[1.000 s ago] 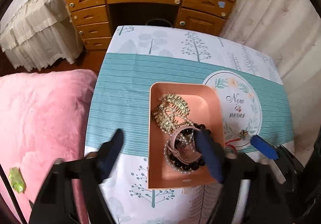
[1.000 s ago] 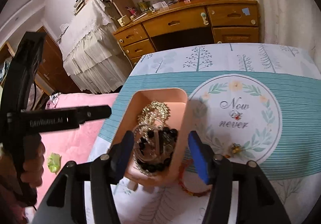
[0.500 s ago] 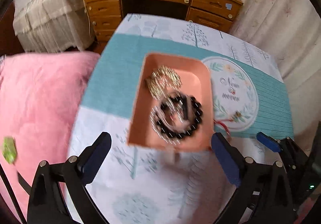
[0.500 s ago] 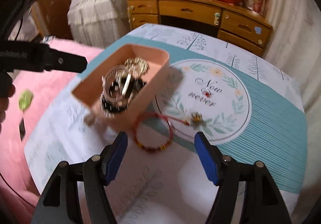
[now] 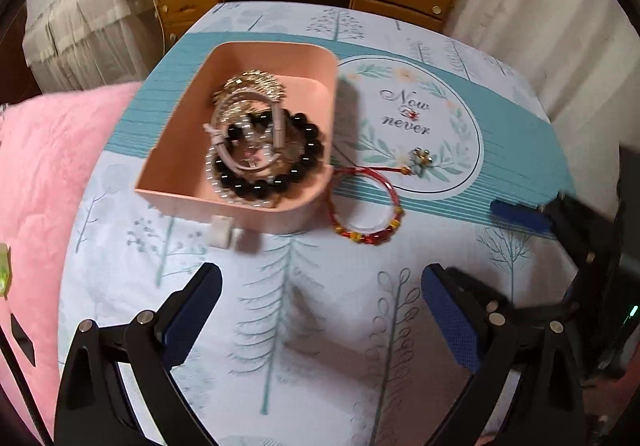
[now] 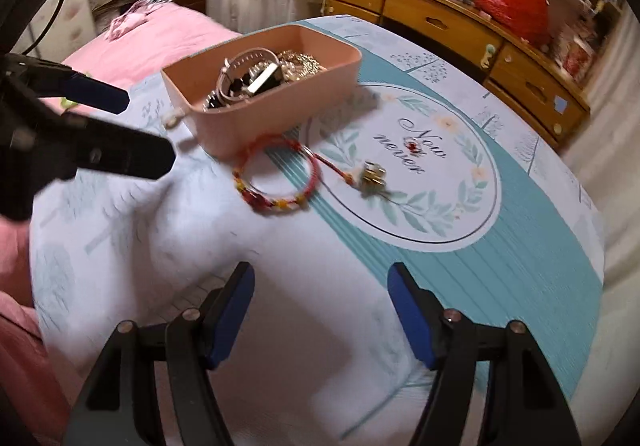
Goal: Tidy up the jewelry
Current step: 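Move the left tool to the red bead bracelet while the right tool approaches the gold flower charm, then close the left tool on the red bead bracelet while the right tool grasps the gold charm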
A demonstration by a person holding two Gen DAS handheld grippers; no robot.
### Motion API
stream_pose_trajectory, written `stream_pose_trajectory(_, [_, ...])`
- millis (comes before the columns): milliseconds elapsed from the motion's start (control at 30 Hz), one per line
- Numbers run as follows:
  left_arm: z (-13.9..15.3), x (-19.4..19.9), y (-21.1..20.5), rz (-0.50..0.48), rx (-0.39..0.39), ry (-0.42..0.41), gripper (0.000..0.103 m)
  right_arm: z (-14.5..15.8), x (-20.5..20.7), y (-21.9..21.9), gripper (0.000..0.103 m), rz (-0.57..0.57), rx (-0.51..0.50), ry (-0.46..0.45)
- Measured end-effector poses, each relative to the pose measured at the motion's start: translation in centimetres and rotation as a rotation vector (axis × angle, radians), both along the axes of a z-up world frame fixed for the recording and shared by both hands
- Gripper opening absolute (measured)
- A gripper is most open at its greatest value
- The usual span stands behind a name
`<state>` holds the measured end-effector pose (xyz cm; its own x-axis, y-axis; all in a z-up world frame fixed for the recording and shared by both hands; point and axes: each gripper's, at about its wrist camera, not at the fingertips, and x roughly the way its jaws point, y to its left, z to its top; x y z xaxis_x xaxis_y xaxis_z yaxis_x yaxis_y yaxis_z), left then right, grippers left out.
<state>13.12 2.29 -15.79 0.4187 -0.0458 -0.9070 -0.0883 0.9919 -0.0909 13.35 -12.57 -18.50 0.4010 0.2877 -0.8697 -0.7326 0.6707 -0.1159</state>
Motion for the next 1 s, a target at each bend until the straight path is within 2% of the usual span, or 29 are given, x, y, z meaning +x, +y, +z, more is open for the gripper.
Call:
stream_pose_trajectory(133, [-1.3,0.2,-2.1,0.003,-0.009,-0.055,0.099,-0.8,1.4,-1.4,0.069,0.082,-0.023,-0.008])
stream_pose_trajectory(300, [-3.2,1.8,-3.9,0.029,0.030,-0.052,0.099,-0.9,3.3,-1.9,0.068,0.182,-0.003,-0.030])
stream_pose_trajectory(367, [-4.0,2.5,-4.0,0.053,0.017,-0.034,0.098,-0.9,4.0,-1.8,0.064,0.230,0.000,-0.049])
stream_pose_trajectory(467, [-4.6,3.1,-3.9,0.103,0.010,-0.028,0.096,-1.1,5.0,-1.5,0.054,0.303,0.004,-0.068])
stream_pose_trajectory(533, [-5.1,3.3,-3.8,0.123,0.015,-0.026,0.092,-1.1,5.6,-1.3,0.049,0.342,0.017,-0.069])
stream_pose_trajectory(700, [-5.3,3.9,-4.1,0.142,0.048,-0.053,0.087,-1.1,6.9,-0.5,0.045,0.380,0.073,-0.033])
stream_pose_trajectory(800, [-5.6,4.3,-4.5,0.147,0.080,-0.051,0.086,-1.1,7.3,-0.1,0.038,0.390,0.088,-0.018])
stream_pose_trajectory(1000, [-5.3,4.5,-5.3,0.130,0.084,-0.089,0.064,-1.1,7.5,0.4,0.037,0.415,0.119,-0.007])
